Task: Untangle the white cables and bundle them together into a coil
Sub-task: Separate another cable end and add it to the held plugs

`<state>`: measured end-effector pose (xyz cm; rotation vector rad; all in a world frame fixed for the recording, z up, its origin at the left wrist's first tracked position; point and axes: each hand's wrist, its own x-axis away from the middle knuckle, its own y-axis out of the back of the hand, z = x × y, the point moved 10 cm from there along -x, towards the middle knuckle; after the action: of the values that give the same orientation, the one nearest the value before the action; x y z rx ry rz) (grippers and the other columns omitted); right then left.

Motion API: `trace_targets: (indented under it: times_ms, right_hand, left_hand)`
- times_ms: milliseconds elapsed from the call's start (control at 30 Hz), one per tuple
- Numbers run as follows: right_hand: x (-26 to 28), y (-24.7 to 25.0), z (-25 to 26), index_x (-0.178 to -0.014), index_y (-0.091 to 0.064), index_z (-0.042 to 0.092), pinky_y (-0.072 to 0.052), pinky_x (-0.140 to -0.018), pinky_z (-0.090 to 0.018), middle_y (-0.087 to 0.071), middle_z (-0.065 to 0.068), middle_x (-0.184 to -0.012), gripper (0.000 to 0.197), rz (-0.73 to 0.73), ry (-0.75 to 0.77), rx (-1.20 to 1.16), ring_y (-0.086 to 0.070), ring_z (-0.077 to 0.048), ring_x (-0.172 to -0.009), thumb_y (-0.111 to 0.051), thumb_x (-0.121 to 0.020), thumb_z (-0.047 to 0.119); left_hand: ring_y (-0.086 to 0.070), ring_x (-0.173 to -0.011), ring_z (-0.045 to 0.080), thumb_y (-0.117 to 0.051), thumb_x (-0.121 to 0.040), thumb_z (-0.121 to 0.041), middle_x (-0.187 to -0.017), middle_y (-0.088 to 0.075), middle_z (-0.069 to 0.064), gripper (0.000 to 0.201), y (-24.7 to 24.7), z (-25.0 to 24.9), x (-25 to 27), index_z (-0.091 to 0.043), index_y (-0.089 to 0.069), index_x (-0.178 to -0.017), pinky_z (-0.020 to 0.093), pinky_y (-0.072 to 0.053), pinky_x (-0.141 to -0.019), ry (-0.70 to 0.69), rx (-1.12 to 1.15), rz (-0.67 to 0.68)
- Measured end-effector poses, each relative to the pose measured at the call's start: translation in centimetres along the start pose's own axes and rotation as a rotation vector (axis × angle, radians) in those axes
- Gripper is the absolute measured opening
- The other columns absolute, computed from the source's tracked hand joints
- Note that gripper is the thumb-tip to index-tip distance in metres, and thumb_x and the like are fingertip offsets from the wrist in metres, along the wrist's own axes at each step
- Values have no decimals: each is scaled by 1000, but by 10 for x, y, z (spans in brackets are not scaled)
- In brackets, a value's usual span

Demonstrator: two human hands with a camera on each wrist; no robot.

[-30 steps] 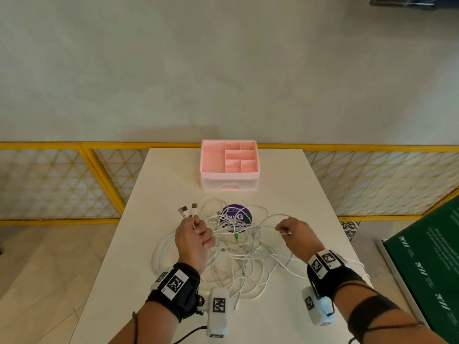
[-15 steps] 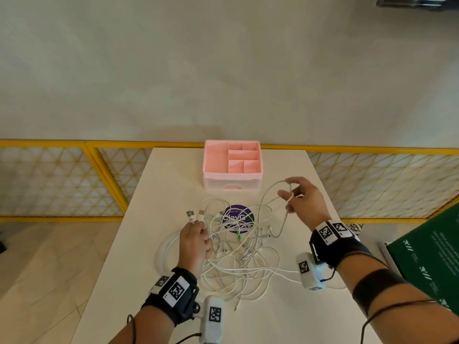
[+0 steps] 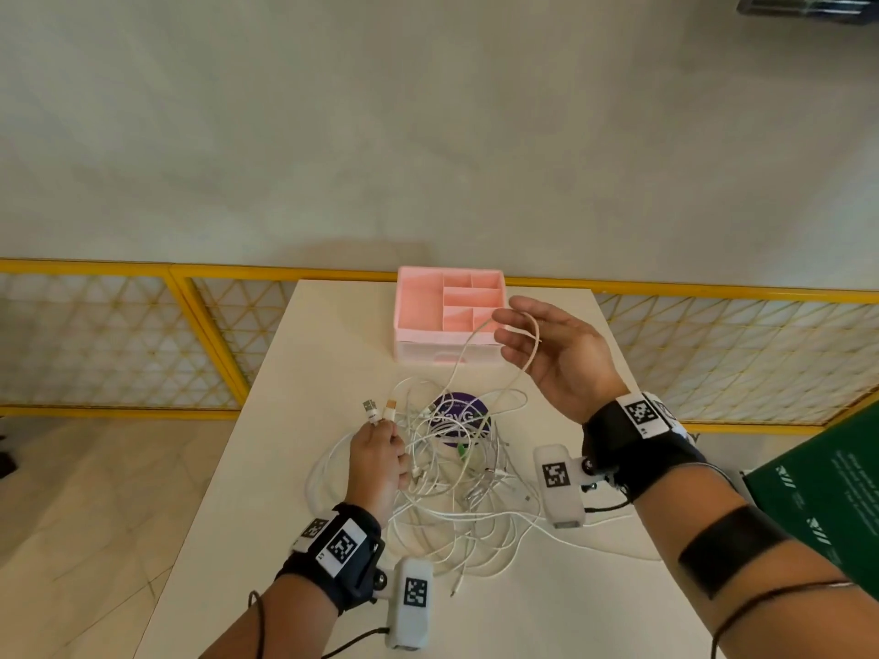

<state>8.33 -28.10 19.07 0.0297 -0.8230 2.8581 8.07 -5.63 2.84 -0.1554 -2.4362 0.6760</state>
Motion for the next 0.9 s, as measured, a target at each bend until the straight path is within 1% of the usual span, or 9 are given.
trace_targets:
  times_ms: [33, 133, 300, 433, 600, 733, 800, 833, 900]
  right_hand:
    - [3, -7, -2, -115, -64, -2, -58, -67, -31, -71, -20, -104, 26, 29, -19, -13, -69, -27, -77, -44, -100, 7]
    - [15, -26, -18, -105, -62, 1, -54, -56, -28, -70, -21, -90, 15, 146, -70, 67, -63, -23, -62, -48, -99, 3]
    - [44, -43, -79, -102, -51, 7, -52, -52, -26, -70, -27, -91, 17, 430, -270, 212, -65, -24, -58, -57, -91, -5]
    - [71, -24, -131, -95, -54, 10, -51, -57, -27, -71, -24, -88, 18, 561, -479, 476, -67, -24, -62, -56, -88, -7]
    - [81, 31, -170, -92, -55, 7, -49, -56, -26, -71, -28, -92, 24, 439, -652, 752, -67, -25, -65, -51, -76, -11]
    - [65, 36, -171, -73, -59, 4, -48, -52, -29, -64, -21, -73, 24, 164, -656, 608, -59, -26, -55, -41, -67, -10]
    - [50, 28, -161, -72, -59, 4, -44, -49, -29, -58, -16, -64, 23, 27, -577, 522, -51, -24, -49, -42, -86, 1]
    - [45, 22, -157, -72, -60, 4, -40, -47, -28, -57, -14, -60, 34, -2, -549, 501, -49, -22, -47, -40, -99, 13]
    - [38, 4, -153, -71, -60, 2, -38, -45, -29, -55, -12, -53, 47, 27, -526, 439, -48, -23, -43, -40, -106, 28]
  left_hand:
    - [-35, -30, 5, -61, -91, -25, -43, -44, -8, 26, 3, 0, 0, -17, -50, -68, 11, -29, -32, -28, -64, -24]
    - [-32, -39, 7, -49, -101, -21, -56, -42, -5, 25, 12, 0, 3, -19, -47, -77, 20, -27, -36, -87, -280, -155]
    - [-36, -37, 7, -33, -106, -6, -84, -70, 17, 19, 12, 7, 4, -9, -50, -99, 19, -26, -36, 76, -91, -175]
    - [-27, -35, 8, -38, -107, -10, -79, -74, 17, 18, 11, -3, -1, -9, -47, -91, 18, -28, -33, 39, 141, -166]
    - [-30, -41, 6, -52, -101, -6, -75, -65, 9, 14, -9, -18, 6, -9, -54, -88, 17, -28, -35, -40, 59, -43]
    - [-31, -43, 9, -55, -99, -3, -71, -61, 11, 17, -42, -19, 26, -12, -47, -86, 20, -27, -40, -185, -254, 168]
    - [-32, -43, 10, -58, -98, -5, -69, -63, 9, 15, -56, -15, 36, -11, -47, -89, 21, -27, -42, -216, -396, 265]
    - [-34, -44, 10, -59, -98, -7, -68, -64, 8, 15, -62, -12, 41, -11, -47, -89, 22, -28, -42, -222, -445, 312]
    - [-35, -44, 9, -60, -98, -7, -66, -64, 7, 15, -74, -4, 51, -11, -48, -91, 21, -29, -43, -206, -515, 411]
